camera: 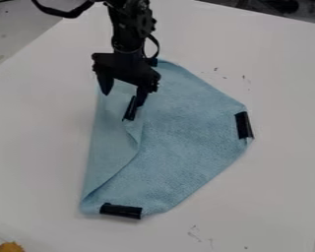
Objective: Unfold the cloth
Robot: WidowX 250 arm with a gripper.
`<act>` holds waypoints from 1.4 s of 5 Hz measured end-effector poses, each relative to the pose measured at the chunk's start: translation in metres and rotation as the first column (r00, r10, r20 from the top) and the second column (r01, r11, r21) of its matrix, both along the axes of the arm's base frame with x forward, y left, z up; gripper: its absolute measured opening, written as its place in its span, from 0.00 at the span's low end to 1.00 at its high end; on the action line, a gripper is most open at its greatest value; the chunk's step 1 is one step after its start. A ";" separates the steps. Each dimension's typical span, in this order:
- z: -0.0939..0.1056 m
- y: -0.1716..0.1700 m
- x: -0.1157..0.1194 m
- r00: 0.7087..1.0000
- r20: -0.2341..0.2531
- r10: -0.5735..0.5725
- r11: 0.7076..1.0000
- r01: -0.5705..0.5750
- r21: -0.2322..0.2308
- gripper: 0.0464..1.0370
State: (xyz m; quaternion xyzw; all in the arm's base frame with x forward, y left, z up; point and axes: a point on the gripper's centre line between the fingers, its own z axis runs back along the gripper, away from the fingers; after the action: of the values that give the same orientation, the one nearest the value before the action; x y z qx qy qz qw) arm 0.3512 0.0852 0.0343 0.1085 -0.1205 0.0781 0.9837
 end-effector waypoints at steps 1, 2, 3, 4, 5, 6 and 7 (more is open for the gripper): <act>-0.004 0.003 0.001 1.000 -0.002 0.000 1.000 0.000 -0.018 0.96; -0.008 0.002 0.003 1.000 -0.018 -0.006 1.000 0.006 -0.024 0.96; -0.012 -0.004 0.008 0.999 -0.043 -0.019 1.000 0.018 -0.024 0.96; -0.018 -0.015 0.012 0.996 -0.078 -0.042 0.999 0.040 -0.030 0.96; -0.019 -0.021 0.015 0.992 -0.110 -0.067 0.998 0.066 -0.017 0.91; -0.021 -0.025 0.015 0.986 -0.137 -0.092 0.996 0.090 -0.022 0.73; -0.021 -0.024 0.015 0.985 -0.144 -0.093 0.996 0.091 -0.017 0.42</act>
State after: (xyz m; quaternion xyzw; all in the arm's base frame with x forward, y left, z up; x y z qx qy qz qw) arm 0.3661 0.0614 0.0136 0.1030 -0.0533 0.0253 0.9929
